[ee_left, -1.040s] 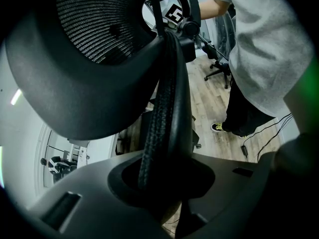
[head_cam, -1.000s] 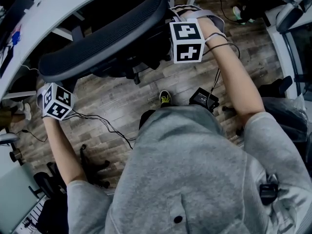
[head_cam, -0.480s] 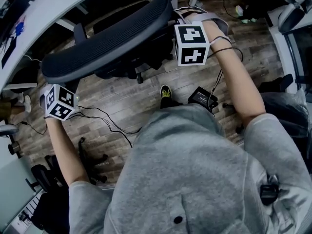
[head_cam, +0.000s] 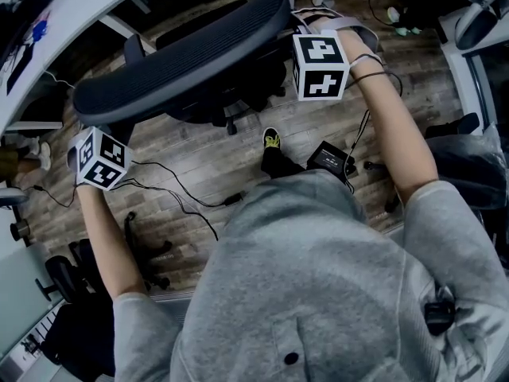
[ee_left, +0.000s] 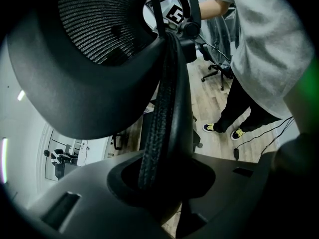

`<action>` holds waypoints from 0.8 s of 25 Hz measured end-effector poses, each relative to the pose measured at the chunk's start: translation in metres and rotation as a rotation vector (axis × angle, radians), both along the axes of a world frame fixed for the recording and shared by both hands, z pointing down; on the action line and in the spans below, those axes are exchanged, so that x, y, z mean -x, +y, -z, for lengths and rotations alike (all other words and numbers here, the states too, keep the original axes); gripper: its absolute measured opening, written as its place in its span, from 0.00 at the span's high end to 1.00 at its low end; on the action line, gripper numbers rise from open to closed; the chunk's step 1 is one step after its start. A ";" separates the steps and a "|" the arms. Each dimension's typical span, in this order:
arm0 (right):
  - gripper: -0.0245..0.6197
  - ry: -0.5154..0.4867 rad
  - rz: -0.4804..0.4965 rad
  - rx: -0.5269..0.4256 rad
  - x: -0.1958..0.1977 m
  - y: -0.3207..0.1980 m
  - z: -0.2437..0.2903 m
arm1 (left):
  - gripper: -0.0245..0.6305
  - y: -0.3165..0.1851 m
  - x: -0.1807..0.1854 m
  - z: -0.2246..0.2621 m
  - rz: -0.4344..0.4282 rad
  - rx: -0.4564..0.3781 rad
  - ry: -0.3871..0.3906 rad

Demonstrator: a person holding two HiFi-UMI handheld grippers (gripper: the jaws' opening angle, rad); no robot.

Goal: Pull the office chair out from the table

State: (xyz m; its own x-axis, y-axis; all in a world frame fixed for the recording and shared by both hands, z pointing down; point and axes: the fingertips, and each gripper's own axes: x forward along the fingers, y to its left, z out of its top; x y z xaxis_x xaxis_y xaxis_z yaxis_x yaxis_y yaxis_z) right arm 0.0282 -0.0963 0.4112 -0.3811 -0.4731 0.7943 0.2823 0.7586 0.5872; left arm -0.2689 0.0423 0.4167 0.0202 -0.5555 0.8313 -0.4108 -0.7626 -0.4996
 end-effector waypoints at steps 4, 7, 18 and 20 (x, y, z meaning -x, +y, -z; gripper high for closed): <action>0.74 -0.005 0.003 -0.002 -0.002 0.022 0.004 | 0.78 0.024 -0.004 0.004 0.006 -0.003 0.002; 0.73 -0.010 0.006 -0.002 -0.003 0.042 0.006 | 0.78 0.046 -0.007 0.004 0.007 -0.002 0.006; 0.73 -0.011 0.013 -0.004 -0.018 0.111 0.006 | 0.78 0.116 -0.023 0.003 0.014 -0.016 0.009; 0.73 -0.013 0.013 -0.006 -0.020 0.121 0.005 | 0.78 0.127 -0.026 0.003 0.017 -0.024 0.010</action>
State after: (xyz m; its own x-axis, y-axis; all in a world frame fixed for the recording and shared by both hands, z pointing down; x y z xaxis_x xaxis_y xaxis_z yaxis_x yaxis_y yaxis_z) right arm 0.0479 0.0245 0.4057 -0.3980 -0.4728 0.7862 0.2843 0.7512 0.5956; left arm -0.2432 0.1689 0.4137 0.0191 -0.5752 0.8178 -0.4285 -0.7437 -0.5132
